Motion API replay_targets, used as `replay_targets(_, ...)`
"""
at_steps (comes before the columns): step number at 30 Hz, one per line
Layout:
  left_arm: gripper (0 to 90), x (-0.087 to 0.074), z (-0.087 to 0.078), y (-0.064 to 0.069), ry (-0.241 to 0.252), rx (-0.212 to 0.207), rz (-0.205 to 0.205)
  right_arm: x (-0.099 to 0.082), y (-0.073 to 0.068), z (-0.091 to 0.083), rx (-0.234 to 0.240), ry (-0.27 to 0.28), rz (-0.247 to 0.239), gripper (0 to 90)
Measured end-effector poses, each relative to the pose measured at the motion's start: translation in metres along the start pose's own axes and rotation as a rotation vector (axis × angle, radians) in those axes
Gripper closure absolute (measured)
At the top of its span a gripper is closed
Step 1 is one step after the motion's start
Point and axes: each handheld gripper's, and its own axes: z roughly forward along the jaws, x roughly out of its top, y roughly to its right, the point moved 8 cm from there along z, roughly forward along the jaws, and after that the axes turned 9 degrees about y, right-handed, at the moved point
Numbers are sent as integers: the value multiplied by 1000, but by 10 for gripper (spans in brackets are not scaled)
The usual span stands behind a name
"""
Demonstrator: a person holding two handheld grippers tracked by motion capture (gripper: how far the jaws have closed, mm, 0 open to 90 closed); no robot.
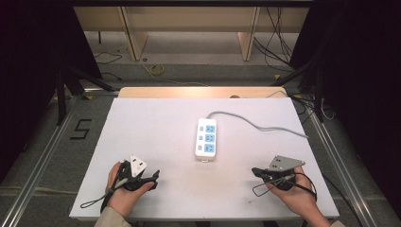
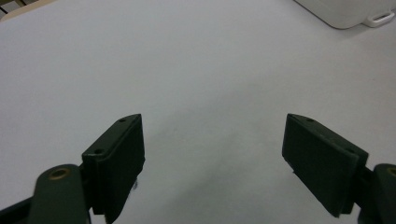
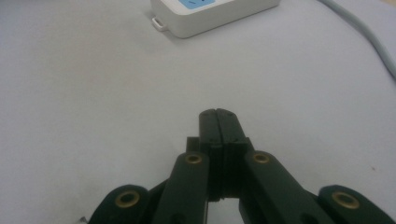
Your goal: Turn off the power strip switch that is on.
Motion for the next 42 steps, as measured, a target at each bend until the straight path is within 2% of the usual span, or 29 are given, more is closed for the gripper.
replay_targets(30, 205, 1, 0, 3, 1, -3, -1, 24, 1, 17, 12, -42, -10, 900)
replay_targets(42, 204, 0, 0, 3, -4, -3, -3, 24, 3, 20, 12, -72, -6, 900)
